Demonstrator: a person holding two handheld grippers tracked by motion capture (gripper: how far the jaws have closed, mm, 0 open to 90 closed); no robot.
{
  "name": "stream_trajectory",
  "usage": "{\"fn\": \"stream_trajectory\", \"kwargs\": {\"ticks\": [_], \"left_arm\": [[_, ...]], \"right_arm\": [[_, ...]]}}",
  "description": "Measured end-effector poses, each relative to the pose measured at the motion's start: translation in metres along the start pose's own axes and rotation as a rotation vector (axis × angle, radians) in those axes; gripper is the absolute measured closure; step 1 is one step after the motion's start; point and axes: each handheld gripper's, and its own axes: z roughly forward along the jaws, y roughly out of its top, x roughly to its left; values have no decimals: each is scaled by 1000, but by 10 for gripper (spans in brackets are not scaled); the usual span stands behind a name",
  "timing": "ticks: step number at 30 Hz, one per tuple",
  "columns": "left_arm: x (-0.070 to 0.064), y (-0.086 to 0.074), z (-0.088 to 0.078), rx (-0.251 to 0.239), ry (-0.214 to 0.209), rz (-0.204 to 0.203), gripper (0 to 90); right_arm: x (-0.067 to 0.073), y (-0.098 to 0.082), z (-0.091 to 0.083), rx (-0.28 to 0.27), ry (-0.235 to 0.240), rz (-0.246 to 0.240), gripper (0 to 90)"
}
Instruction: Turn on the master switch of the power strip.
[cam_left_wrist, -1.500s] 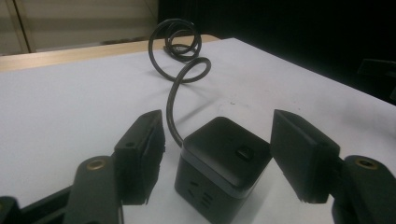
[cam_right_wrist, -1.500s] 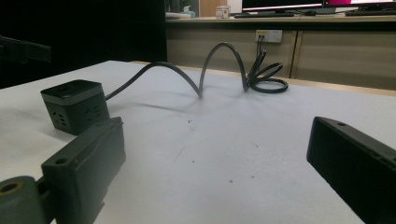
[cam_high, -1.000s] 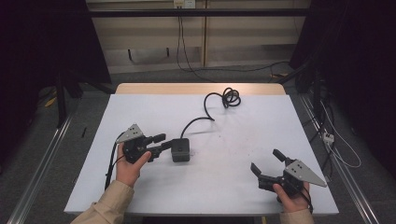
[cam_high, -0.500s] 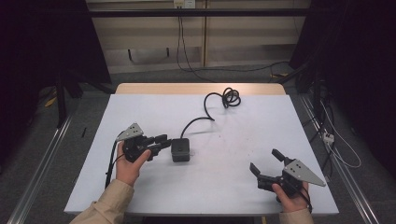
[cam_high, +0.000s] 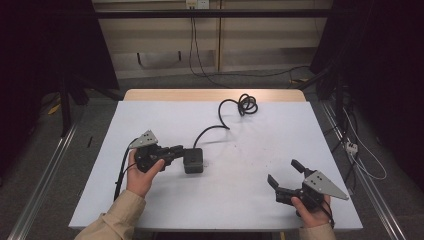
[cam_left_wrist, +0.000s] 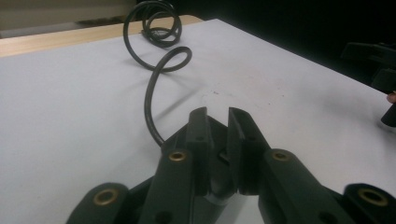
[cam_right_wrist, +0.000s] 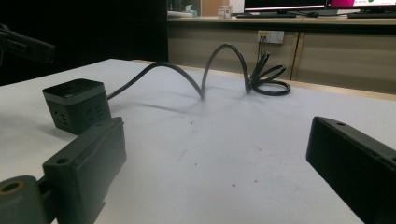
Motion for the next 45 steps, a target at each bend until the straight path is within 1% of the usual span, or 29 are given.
{"fn": "stream_trajectory", "kwargs": {"ticks": [2,3,5,7,9,13,17,19,24,25,29,32,34,37,40,45], "left_arm": [[-1,2,2,6,6,1,829],[0,2,3,7,0,-3,831],[1,2,4,9,3,-7,834],[2,2,5,12,1,-19,855],[2,2,5,19,9,-13,860],[2,2,5,25,11,-10,884],[2,2,5,28,6,-10,900],[2,2,5,35,6,-7,900],[1,2,7,32,-3,-11,900],[1,2,7,37,-3,-5,900],[0,3,9,45,-3,-2,900],[-1,3,9,43,-6,-1,900],[-2,4,9,42,-7,4,900],[-4,5,10,50,-10,9,900],[-4,5,11,52,-11,13,900],[-6,4,12,57,-15,9,900]], "right_arm": [[0,0,-1,-1,0,4,43],[0,0,-1,-1,1,1,43],[-1,0,-2,0,1,0,43],[-2,0,-3,-2,-2,0,43],[-2,0,-3,-2,-2,2,43],[-2,0,-2,-1,-3,0,43],[-1,0,-2,0,-4,2,43],[-1,0,-2,0,-4,-1,43],[-1,1,-2,-2,-4,-4,43],[-1,1,-2,-2,-4,-4,43],[-2,0,-1,1,-2,-5,43],[-3,1,-2,2,-4,-6,43],[-3,1,-1,0,-6,0,43],[-2,2,-1,0,-2,-9,44],[-1,2,1,1,0,-3,45],[0,2,2,1,5,-10,45]]}}
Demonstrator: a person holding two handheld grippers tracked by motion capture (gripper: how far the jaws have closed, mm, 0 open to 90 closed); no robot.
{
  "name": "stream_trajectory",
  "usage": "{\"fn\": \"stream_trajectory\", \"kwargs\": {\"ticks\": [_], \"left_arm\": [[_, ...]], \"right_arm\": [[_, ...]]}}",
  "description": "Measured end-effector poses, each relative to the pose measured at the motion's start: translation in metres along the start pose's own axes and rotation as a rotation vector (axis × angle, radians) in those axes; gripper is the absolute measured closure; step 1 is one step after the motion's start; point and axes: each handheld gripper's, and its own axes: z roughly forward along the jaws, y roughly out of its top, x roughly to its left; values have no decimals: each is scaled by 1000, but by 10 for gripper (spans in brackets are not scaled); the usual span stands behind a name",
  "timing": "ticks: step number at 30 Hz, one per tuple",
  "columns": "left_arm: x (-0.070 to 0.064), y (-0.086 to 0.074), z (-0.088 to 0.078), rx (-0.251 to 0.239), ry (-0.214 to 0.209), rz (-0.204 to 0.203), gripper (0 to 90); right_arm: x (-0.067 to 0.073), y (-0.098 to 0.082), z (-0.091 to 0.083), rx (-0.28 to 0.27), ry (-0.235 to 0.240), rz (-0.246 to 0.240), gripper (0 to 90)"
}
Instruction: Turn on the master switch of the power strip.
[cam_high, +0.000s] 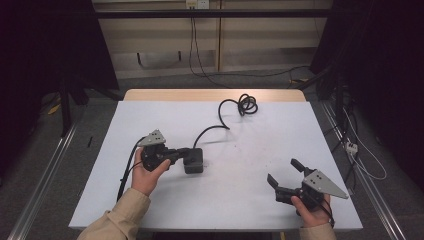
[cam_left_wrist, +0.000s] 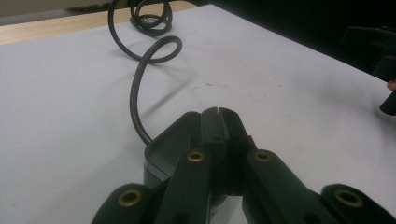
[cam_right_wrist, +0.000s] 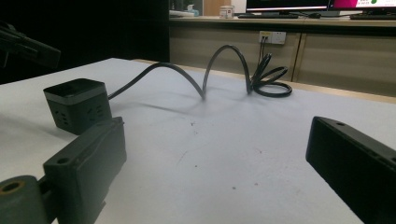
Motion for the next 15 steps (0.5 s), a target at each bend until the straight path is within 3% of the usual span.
{"fn": "stream_trajectory", "kwargs": {"ticks": [15], "left_arm": [[-2,-3,8,33,-4,14,900]], "right_arm": [[0,1,1,-1,4,-2,47]]}}
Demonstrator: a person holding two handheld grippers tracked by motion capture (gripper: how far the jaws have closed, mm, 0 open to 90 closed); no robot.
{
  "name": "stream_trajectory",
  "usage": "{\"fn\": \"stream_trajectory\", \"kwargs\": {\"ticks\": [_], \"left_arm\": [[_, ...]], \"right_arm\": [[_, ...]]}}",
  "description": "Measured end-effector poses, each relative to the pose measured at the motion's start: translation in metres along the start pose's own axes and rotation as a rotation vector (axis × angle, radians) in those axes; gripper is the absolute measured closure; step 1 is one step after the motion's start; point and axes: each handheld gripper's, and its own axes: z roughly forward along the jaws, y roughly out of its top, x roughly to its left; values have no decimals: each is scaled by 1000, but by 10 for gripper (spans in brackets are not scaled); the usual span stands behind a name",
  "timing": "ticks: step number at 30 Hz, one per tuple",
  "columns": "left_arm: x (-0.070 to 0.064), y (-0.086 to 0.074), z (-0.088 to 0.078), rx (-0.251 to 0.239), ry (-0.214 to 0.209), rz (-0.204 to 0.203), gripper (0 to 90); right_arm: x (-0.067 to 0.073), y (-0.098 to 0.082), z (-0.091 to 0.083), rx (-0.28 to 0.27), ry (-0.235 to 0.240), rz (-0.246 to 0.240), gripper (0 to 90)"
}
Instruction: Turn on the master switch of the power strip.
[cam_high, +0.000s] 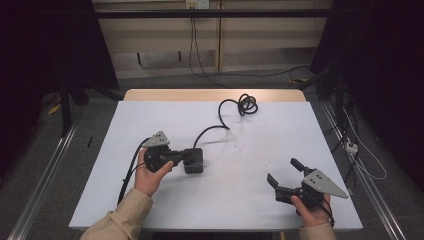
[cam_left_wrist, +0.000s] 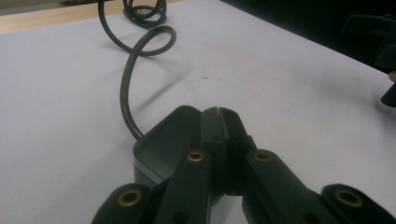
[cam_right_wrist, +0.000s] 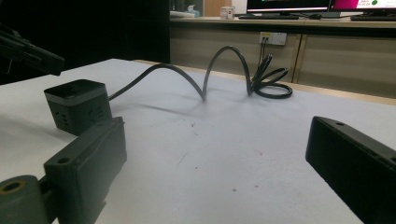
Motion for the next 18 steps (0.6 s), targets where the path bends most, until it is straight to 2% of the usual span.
{"fn": "stream_trajectory", "kwargs": {"ticks": [8,16,18], "left_arm": [[-1,-1,4,0,-9,-11,900],[-2,-2,6,14,-7,1,900],[-2,-3,6,13,-7,-11,900]], "right_arm": [[0,0,0,-2,-2,0,48],[-1,1,0,-5,-3,-2,48],[-1,1,0,-5,-4,-2,49]]}}
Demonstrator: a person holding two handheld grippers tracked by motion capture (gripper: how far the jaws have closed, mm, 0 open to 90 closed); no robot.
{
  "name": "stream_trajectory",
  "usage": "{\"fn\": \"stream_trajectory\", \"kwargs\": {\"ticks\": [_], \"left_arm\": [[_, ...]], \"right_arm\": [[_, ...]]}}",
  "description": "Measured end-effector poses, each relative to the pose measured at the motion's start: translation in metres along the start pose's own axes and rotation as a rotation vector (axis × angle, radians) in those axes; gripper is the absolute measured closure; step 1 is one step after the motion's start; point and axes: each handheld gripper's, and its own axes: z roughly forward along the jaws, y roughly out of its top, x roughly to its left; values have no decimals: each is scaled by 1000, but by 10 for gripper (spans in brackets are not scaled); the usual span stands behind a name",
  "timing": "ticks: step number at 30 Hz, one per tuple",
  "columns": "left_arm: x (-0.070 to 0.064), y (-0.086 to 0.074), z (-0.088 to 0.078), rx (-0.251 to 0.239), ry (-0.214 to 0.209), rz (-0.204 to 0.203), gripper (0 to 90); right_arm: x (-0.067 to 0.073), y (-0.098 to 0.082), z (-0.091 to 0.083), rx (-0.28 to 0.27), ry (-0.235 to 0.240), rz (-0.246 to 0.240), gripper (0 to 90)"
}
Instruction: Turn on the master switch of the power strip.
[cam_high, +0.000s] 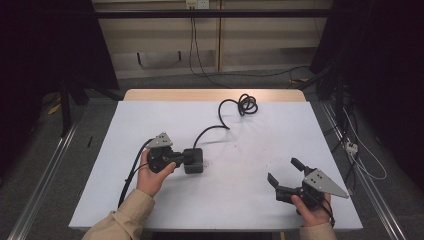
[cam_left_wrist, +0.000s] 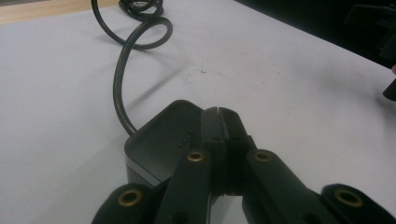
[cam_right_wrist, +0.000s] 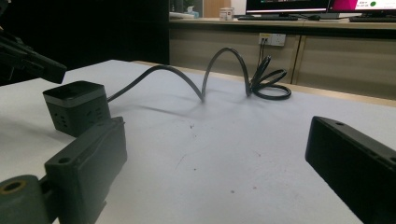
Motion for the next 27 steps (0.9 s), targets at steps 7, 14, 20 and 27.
{"fn": "stream_trajectory", "kwargs": {"ticks": [7,14,20,27], "left_arm": [[1,-3,1,-1,6,-2,900],[2,-3,1,-6,7,-3,900],[2,-3,1,-3,7,3,900],[2,-4,2,5,14,5,900]], "right_arm": [[0,0,1,-1,1,0,51],[0,0,1,-2,1,0,51],[1,1,1,1,5,-6,52],[1,1,2,2,7,-6,53]]}}
